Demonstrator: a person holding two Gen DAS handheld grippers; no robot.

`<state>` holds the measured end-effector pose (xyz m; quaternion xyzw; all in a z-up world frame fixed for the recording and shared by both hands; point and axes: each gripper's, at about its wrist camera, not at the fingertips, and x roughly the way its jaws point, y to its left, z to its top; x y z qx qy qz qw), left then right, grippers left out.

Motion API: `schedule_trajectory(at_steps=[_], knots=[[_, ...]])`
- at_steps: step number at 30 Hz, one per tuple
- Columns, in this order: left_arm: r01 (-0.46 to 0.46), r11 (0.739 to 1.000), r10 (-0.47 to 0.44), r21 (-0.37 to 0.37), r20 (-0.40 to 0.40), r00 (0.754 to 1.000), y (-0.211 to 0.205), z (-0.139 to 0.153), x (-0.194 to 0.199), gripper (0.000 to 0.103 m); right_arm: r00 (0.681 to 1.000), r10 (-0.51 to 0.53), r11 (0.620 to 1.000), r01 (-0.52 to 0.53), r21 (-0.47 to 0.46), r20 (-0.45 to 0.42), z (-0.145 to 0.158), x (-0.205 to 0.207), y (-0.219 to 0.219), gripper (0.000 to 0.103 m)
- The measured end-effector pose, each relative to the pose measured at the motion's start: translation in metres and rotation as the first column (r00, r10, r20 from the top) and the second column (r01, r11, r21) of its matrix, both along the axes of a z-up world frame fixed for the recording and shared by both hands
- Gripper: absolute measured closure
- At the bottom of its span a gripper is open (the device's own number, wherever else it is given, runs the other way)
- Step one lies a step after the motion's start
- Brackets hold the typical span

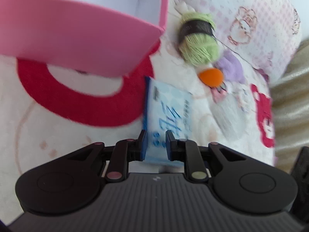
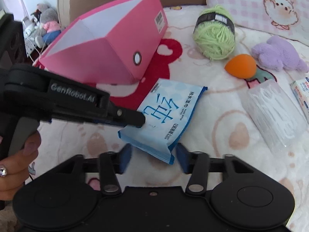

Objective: Organize objects
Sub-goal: 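Close the left gripper on the wet-wipes pack edge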

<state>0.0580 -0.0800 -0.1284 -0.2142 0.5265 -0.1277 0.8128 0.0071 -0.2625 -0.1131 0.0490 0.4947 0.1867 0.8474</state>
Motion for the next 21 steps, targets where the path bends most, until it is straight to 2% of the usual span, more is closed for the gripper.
schedule_trajectory(at_steps=[2, 3, 8, 12, 19, 21], knots=[[-0.009, 0.996, 0.003, 0.089, 0.064, 0.998, -0.003, 0.002, -0.002, 0.086, 0.999, 0.035, 0.999, -0.035, -0.042, 0.014, 0.000, -0.001, 0.006, 0.030], [-0.009, 0.995, 0.002, 0.095, 0.071, 0.998, -0.002, 0.001, -0.001, 0.086, 0.999, 0.040, 0.997, -0.038, -0.061, 0.025, 0.000, -0.002, 0.009, 0.027], [0.003, 1.000, -0.002, -0.015, 0.058, 0.998, 0.009, -0.007, 0.009, 0.086, 0.999, -0.021, 0.999, 0.022, -0.047, 0.029, -0.001, 0.005, 0.013, 0.024], [0.056, 0.993, -0.053, -0.106, 0.028, 0.998, 0.007, -0.017, 0.013, 0.084, 0.999, -0.028, 0.999, 0.029, -0.036, 0.042, 0.002, 0.008, 0.022, 0.015], [0.072, 0.989, -0.069, -0.132, 0.026, 0.997, 0.005, -0.016, 0.011, 0.086, 0.998, -0.048, 0.996, 0.051, -0.071, 0.037, -0.005, 0.016, 0.024, 0.014], [0.073, 0.991, -0.073, -0.113, 0.011, 0.997, 0.004, -0.017, 0.012, 0.086, 0.996, -0.073, 0.994, 0.076, -0.077, 0.044, -0.008, 0.018, 0.022, 0.015]])
